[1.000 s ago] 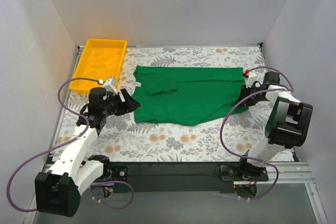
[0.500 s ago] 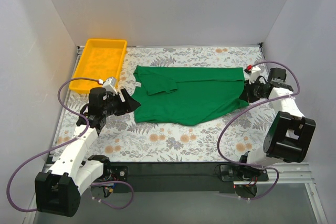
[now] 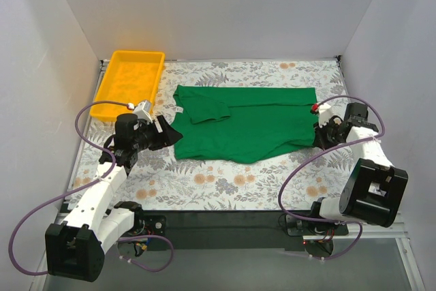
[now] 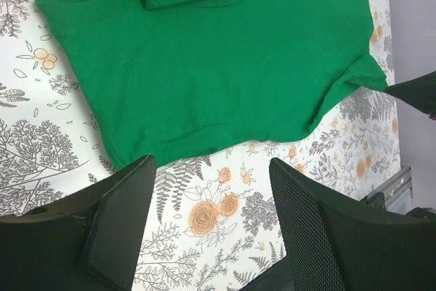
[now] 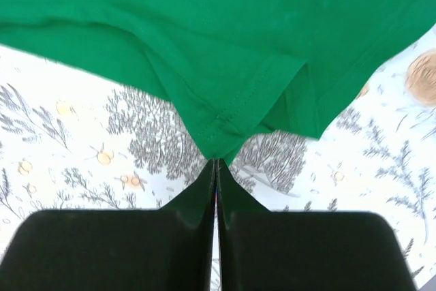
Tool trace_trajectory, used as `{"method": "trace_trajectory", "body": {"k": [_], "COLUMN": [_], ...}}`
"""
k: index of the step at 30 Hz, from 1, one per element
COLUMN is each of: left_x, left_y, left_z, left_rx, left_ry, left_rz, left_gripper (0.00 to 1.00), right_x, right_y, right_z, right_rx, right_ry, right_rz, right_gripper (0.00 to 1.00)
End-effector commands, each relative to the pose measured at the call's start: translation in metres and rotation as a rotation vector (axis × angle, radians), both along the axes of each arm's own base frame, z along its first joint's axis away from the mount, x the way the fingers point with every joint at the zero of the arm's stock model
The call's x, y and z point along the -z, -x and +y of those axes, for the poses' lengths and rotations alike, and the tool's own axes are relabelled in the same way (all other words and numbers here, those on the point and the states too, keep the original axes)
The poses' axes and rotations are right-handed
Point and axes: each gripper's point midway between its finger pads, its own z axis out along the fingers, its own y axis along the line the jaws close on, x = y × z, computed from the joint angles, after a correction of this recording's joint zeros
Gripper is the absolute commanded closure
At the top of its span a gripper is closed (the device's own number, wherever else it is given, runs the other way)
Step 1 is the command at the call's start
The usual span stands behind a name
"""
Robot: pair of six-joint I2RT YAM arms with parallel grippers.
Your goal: Fold and stack the t-shirts
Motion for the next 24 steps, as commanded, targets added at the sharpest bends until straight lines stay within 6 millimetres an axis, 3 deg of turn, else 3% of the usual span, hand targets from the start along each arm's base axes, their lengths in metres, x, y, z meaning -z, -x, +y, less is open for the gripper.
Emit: {"method": "trace_trajectory", "body": {"k": [1,6,15,16,19,20,23,24], "left_x": [-0.007,-0.007,-0.001,0.004,0.013,0.015,0.007,0.003], "left_y": [0.003,0.003,0.007,0.009,0.016,0.018,0.016,0.011], "left_z": [-0.006,-0.007,-0.010,-0.011,-0.013,-0.013,-0.009,-0.003], "left_rx": [0.031,0.038,0.017,0.002,-0.012,-0.026,-0.040,-0.068], "left_ry": [0.026,0.030,0.073,0.096,0.131,0.142,0.119,0.093], "left_rz": [-0.026,-0.024,0.024,0.063,0.135,0.155,0.127,0.102], "left_gripper": [0.34,0.34,0.34,0.36,0.40,0.41,0.41,0.41], "right_x": [0.007,0.022,0.000,-0.002,-0.017,-0.028,-0.030,-0.027], "right_y": [0.014,0.036,0.041,0.042,0.048,0.047,0.064,0.073], "right_z": [-0.015,-0.027,-0.021,-0.018,0.007,0.026,0.075,0.101], "right_rx": [-0.016,-0.013,-0.005,-0.008,-0.120,-0.182,-0.390,-0.507], "right_ry": [0.092,0.139,0.109,0.094,-0.006,-0.091,-0.186,-0.195], "right_rz": [-0.001,0.034,-0.021,-0.024,-0.052,-0.086,-0.057,-0.035], "right_gripper": [0.99,0.99,0.75,0.68,0.54,0.52,0.49,0.49]}}
